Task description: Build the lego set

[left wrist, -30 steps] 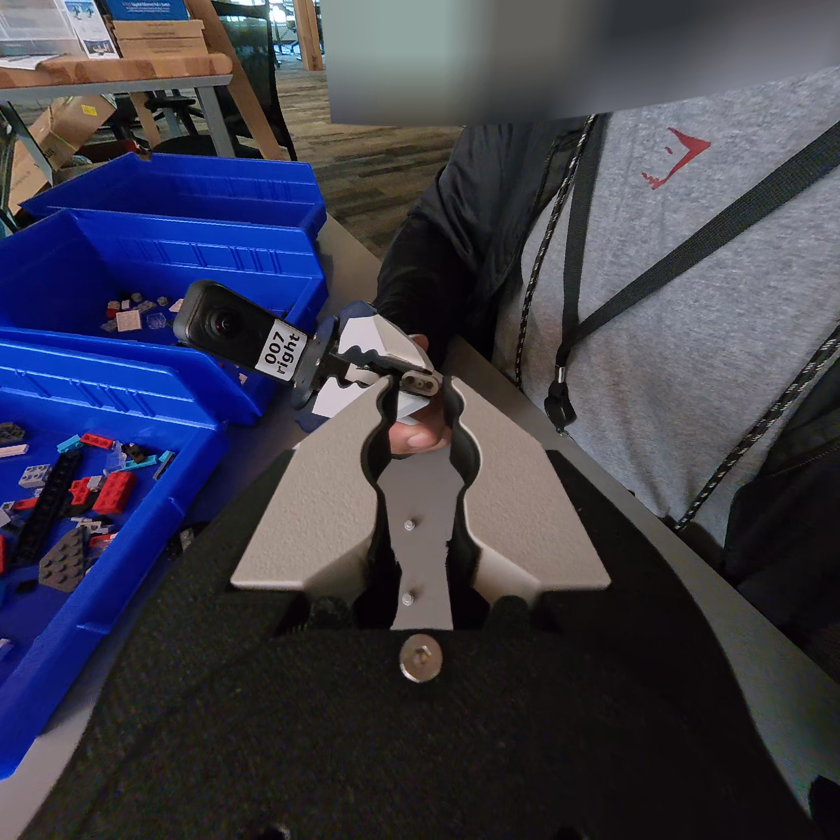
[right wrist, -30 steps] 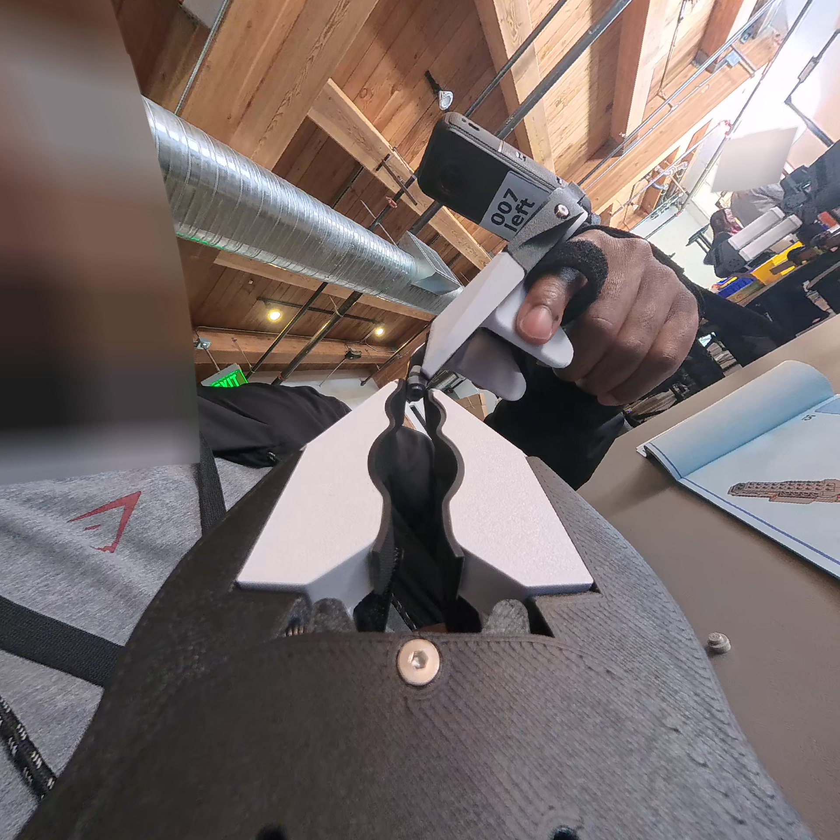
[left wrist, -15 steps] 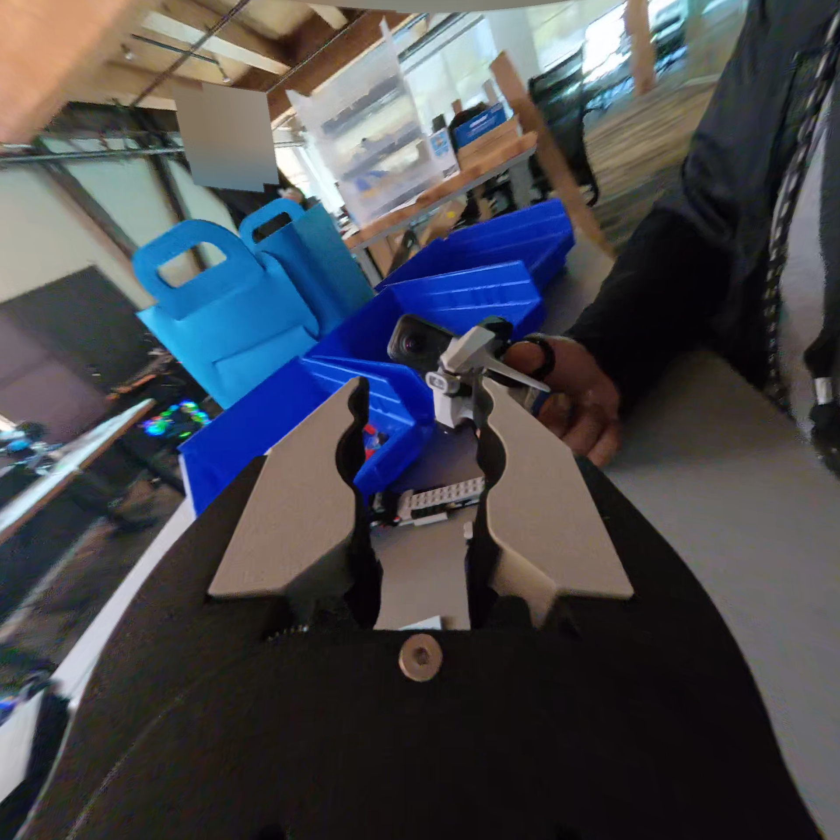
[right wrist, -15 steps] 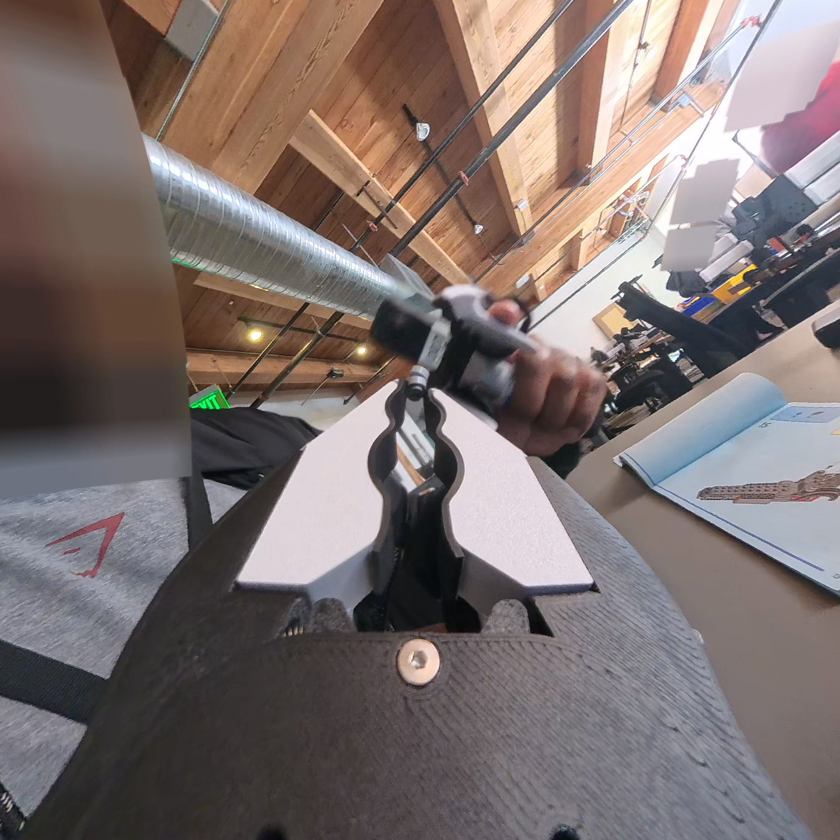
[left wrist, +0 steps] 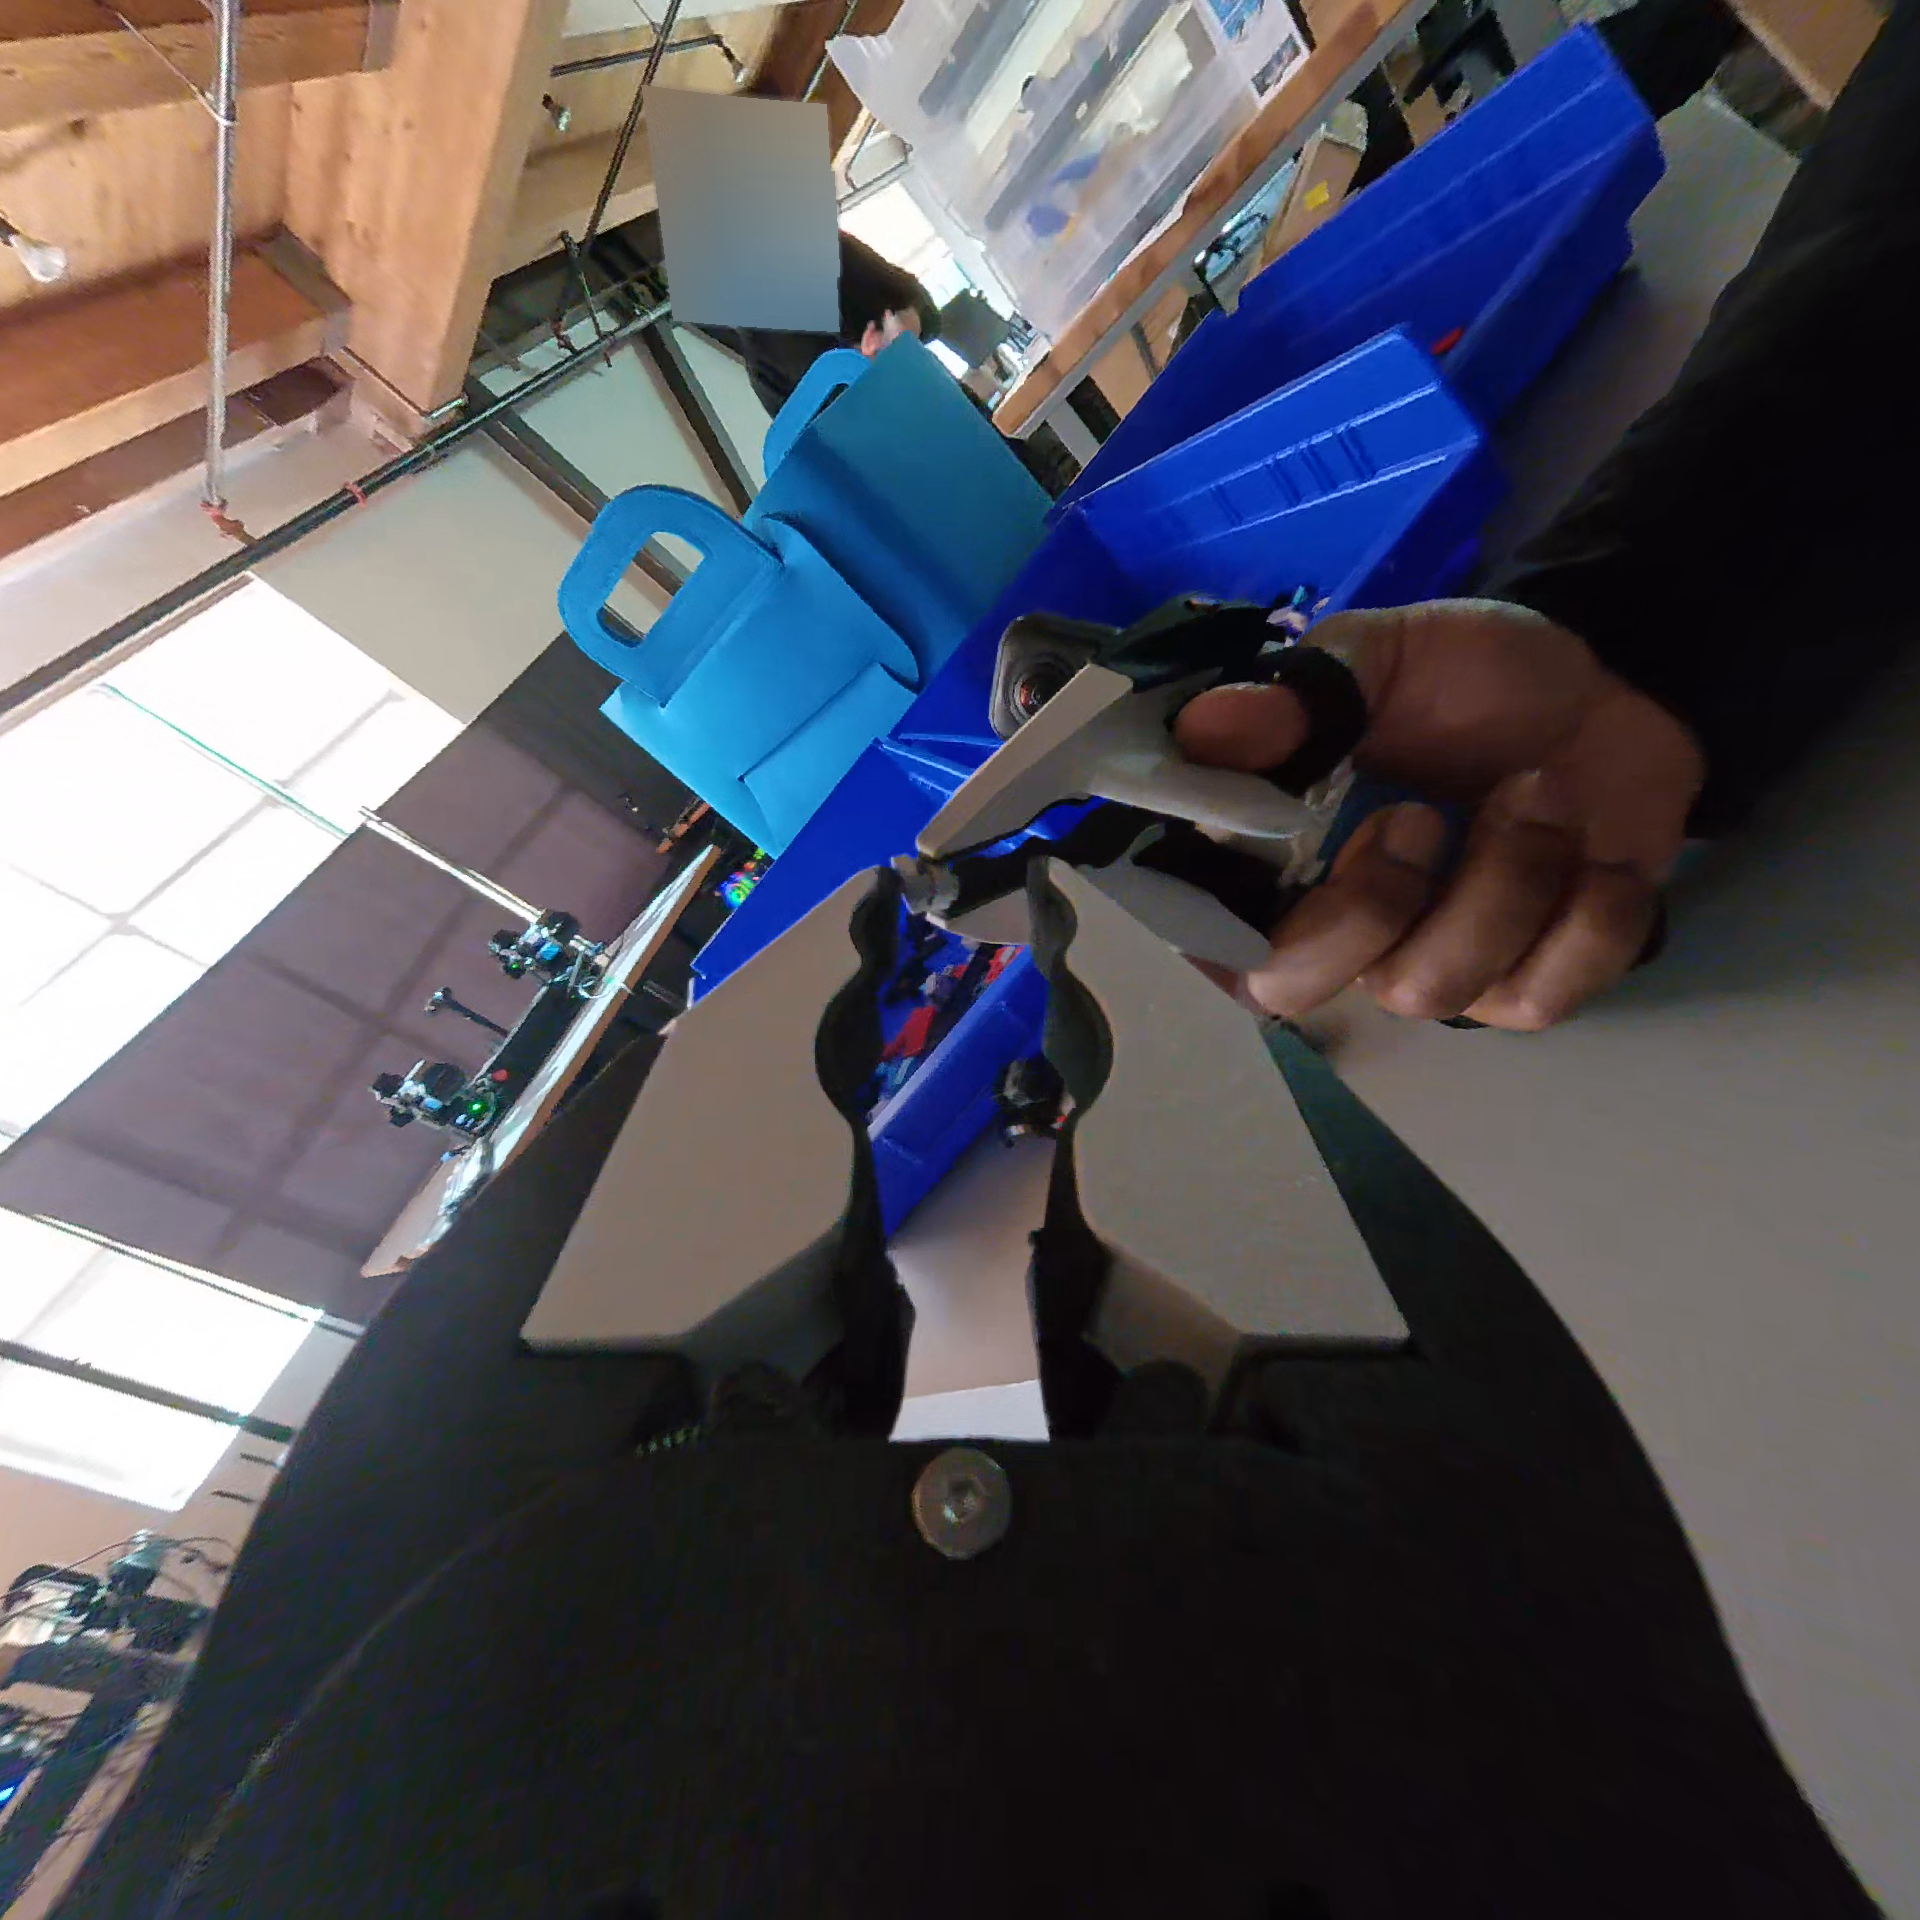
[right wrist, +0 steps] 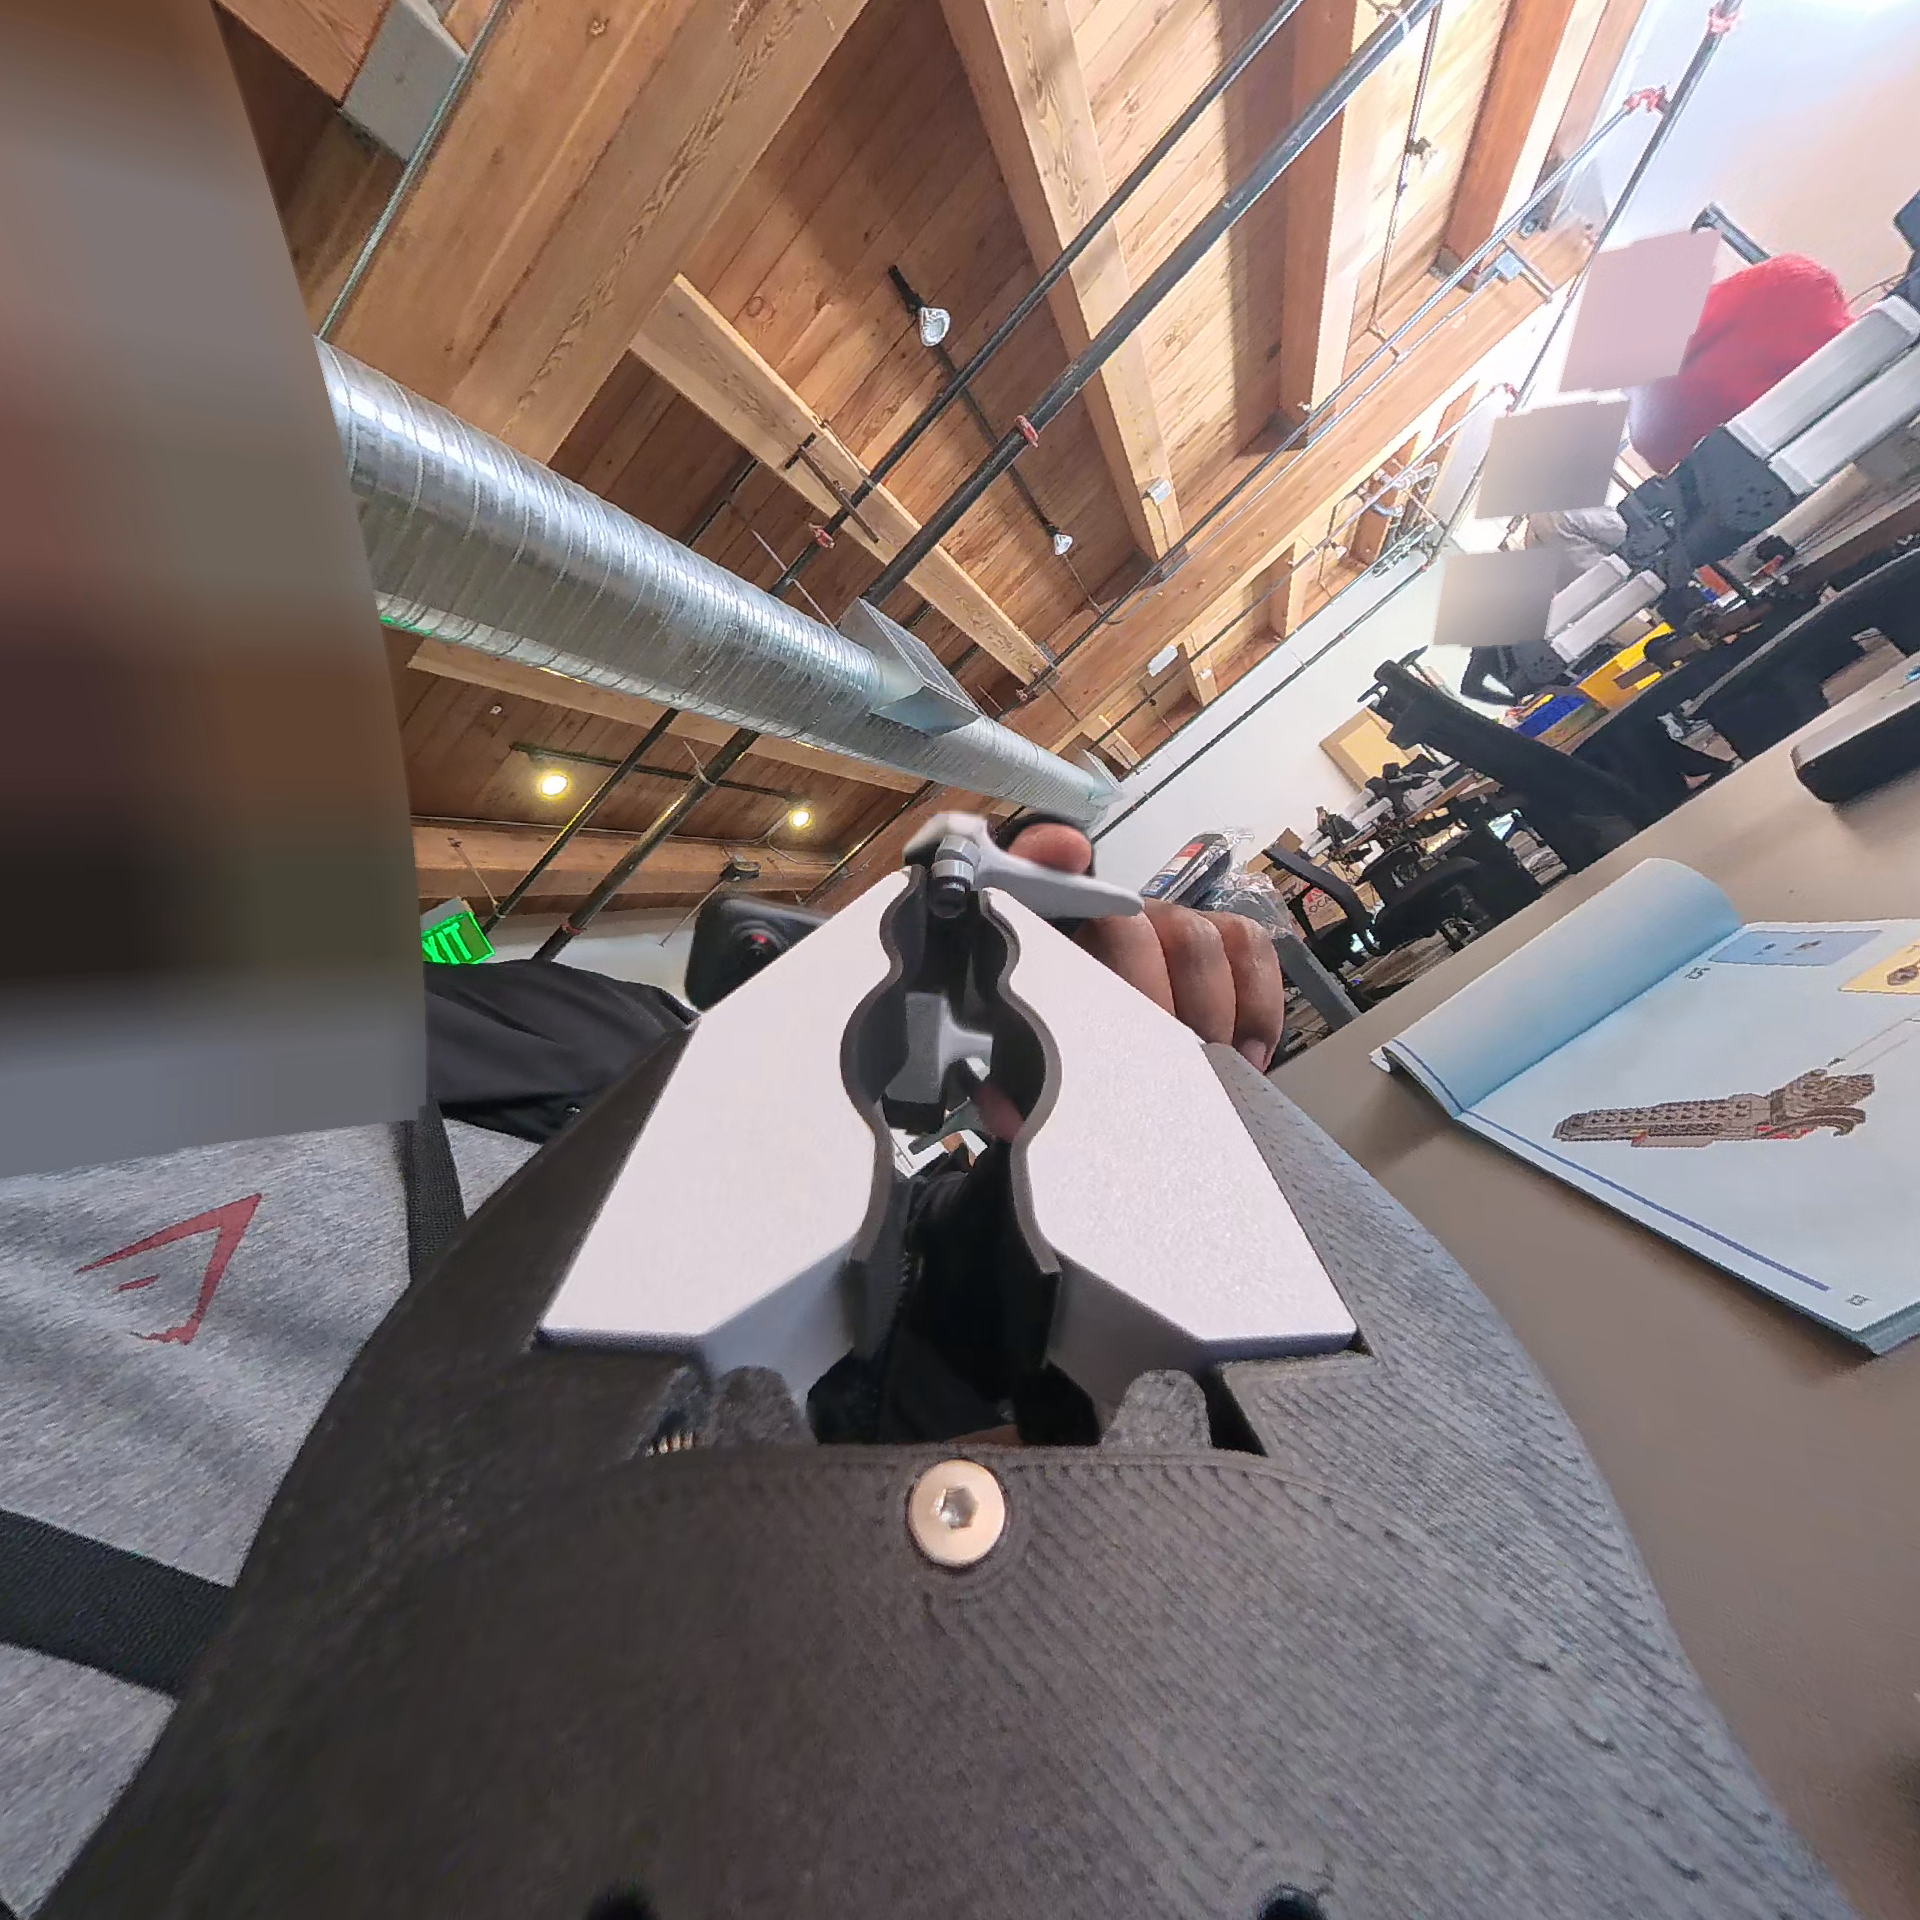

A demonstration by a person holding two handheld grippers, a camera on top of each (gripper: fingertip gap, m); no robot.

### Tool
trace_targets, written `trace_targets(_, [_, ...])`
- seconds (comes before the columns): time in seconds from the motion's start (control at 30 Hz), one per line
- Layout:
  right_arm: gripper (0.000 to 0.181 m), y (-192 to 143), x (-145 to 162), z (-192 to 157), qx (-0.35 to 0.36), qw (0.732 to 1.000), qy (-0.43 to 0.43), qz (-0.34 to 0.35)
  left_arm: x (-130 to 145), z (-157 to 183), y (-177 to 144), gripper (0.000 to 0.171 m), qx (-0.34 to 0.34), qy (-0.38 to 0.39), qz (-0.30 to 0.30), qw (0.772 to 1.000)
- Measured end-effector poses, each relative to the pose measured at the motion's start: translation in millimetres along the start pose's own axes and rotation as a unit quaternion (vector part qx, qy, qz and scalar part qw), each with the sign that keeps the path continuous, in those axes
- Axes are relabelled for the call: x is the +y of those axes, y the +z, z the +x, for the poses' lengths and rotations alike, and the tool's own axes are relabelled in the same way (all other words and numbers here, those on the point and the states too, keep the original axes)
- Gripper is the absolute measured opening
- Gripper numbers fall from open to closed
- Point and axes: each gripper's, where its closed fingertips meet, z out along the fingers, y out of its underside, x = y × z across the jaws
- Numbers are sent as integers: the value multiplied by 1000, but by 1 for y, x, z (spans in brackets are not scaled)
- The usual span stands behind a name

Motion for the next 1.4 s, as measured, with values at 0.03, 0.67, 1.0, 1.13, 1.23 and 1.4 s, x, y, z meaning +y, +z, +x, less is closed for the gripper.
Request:
trace_targets(0.03, [8, 0, 0, 0, 1, 1000, 0, 0, 0, -1, 0, 23, -6, 6, -3, 1000])
trace_targets(0.67, [8, 1, 4, 8, 33, 999, -9, -10, 8, -7, -2, 10, -39, 6, 10, 999])
trace_targets(1.0, [22, -3, -5, 13, 96, 987, -120, -40, 12, -13, -11, 10, 58, -254, 89, 961])
trace_targets(1.13, [18, -2, 0, 15, 113, 976, -172, -71, 9, -4, -16, 10, 131, -344, 121, 922])
trace_targets(1.23, [17, -1, 7, 15, 109, 971, -190, -95, 7, -1, -17, 10, 154, -374, 132, 905])
trace_targets(1.4, [16, 0, 12, 11, 89, 973, -188, -101, 8, -2, -19, 10, 165, -404, 138, 889])
